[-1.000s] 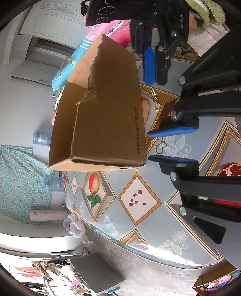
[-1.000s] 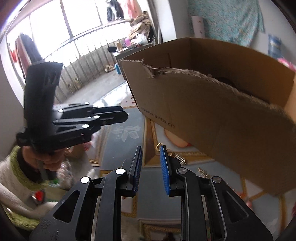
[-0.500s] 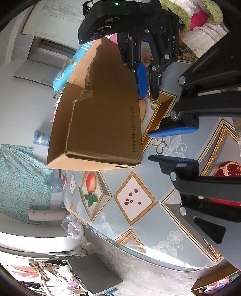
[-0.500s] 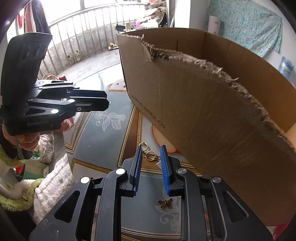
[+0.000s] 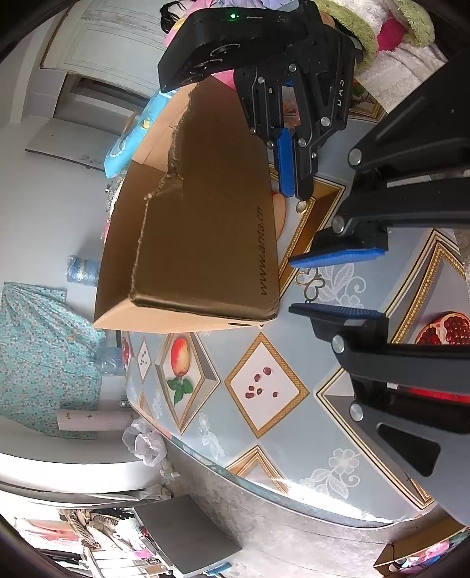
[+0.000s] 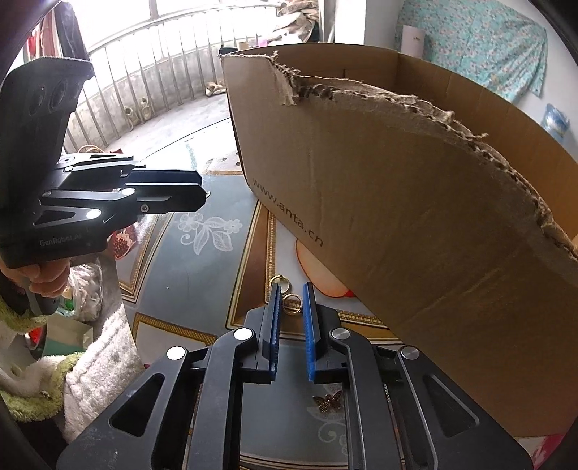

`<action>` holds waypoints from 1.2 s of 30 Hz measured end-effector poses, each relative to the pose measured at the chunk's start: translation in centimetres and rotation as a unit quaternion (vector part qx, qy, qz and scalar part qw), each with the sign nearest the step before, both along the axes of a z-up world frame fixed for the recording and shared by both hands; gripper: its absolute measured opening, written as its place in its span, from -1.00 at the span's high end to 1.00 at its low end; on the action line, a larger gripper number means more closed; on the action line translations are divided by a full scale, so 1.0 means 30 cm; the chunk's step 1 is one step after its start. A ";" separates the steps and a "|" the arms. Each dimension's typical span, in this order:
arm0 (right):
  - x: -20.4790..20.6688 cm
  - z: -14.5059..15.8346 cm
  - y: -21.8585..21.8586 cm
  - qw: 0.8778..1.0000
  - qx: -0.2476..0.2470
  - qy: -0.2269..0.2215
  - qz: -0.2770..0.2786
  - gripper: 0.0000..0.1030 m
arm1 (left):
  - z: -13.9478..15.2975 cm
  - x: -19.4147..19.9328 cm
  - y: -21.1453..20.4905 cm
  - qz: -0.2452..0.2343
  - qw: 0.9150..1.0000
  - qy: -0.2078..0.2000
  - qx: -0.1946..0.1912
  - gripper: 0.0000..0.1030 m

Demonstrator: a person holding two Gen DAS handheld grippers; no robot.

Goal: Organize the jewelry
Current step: 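Close the right tool on the small gold ring and lift it, then carry the gold ring over the box and open the right tool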

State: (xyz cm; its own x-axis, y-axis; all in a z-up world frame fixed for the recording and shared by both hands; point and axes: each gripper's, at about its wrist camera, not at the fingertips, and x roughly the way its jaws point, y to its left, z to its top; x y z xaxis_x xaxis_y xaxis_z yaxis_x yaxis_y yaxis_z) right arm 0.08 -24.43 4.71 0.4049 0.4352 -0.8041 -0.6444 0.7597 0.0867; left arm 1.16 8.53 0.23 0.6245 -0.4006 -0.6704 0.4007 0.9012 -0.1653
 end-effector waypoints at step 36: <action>0.132 0.390 -0.401 0.984 0.161 -0.029 -0.074 0.80 | 0.416 0.120 -0.293 -0.120 0.991 -0.051 -0.044 0.62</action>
State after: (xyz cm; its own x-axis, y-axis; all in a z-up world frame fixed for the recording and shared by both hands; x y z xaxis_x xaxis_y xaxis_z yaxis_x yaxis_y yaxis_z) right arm 4.05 -36.45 16.40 0.5243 0.5968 -0.6073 -0.5397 0.7846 0.3051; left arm 4.75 -0.27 12.70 0.5675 -0.5988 -0.5652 0.6195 0.7627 -0.1860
